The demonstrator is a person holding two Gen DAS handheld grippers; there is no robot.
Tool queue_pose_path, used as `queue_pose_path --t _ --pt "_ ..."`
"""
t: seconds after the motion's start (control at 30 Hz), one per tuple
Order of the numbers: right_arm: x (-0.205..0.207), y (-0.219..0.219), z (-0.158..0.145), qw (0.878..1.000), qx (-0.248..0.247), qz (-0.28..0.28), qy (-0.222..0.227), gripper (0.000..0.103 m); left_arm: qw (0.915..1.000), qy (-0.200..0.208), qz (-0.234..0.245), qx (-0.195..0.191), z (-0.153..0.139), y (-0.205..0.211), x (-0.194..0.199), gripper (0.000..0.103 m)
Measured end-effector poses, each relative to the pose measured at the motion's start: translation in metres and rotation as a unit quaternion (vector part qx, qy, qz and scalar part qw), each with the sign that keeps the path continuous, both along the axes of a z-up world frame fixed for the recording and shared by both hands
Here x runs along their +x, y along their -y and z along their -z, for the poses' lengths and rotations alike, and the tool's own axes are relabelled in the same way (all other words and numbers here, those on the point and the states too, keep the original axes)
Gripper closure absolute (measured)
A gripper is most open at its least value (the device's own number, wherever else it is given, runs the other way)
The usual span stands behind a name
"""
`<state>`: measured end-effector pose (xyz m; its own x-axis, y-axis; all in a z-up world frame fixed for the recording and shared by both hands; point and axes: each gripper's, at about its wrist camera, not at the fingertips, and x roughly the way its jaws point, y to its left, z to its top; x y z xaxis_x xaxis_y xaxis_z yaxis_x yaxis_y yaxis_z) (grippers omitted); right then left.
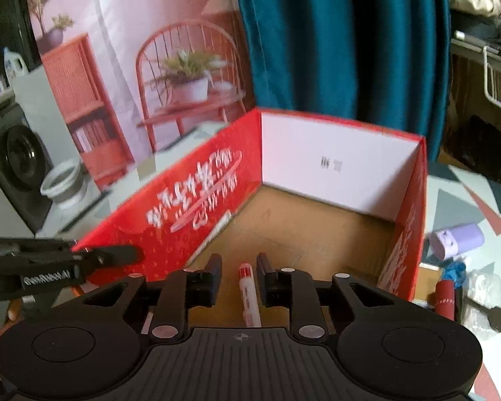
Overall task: Organize rigid objects
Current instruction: 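Carry the marker into the red box and open the right gripper, then return the right tool and grasp the pink-and-black checkered pen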
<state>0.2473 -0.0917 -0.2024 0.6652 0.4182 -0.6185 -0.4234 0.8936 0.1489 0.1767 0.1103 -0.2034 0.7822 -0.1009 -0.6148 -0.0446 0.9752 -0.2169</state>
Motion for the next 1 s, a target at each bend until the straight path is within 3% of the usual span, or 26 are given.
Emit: queue_pose_path --t 0.2,0.27,0.37,0.47,0.73,1.0 --pt "-0.021 0.018 -0.018 0.995 -0.007 0.026 0.094 0.053 1.0000 0.001 -0.002 -0.005 0.001 -0.001 0.000 0.089" --pt "-0.028 0.030 -0.023 0.991 -0.002 0.046 0.126 0.035 1.0000 0.001 -0.003 -0.007 0.001 -0.001 0.000 0.089" --pt "-0.037 0.053 -0.027 0.982 0.002 0.081 0.173 0.023 1.0000 0.001 -0.002 -0.005 0.001 0.000 0.000 0.088" --pt "-0.043 0.077 -0.024 0.972 -0.003 0.117 0.204 0.019 1.0000 -0.001 0.001 -0.007 0.001 -0.002 0.001 0.088" --pt "-0.039 0.146 0.016 0.960 -0.009 0.204 0.190 0.018 1.0000 -0.001 0.002 -0.004 0.001 -0.002 0.001 0.088" --pt "-0.031 0.194 0.070 0.952 0.024 0.282 0.117 0.017 1.0000 -0.001 -0.002 -0.007 0.000 -0.001 0.001 0.088"
